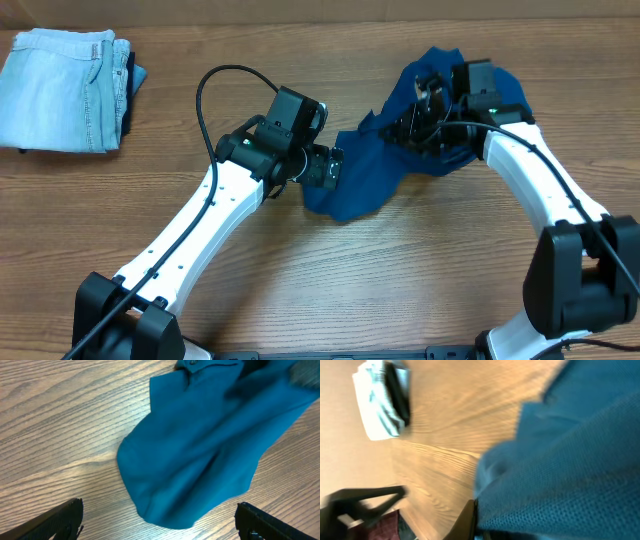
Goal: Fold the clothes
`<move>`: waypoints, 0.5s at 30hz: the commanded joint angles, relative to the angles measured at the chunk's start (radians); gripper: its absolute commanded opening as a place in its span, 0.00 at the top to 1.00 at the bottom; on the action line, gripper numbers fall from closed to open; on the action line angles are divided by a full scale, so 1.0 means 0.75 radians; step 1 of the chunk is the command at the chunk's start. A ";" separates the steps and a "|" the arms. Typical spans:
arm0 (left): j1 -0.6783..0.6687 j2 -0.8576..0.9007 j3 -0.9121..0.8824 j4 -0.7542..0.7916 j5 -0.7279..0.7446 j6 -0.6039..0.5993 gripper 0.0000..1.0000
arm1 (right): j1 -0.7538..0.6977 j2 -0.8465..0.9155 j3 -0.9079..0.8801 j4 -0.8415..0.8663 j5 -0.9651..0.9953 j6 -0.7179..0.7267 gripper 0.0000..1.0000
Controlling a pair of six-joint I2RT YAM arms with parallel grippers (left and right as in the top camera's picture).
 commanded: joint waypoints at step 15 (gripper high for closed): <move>-0.009 0.007 0.030 0.009 0.019 0.030 0.00 | 0.015 -0.054 0.053 0.695 -0.086 0.432 0.73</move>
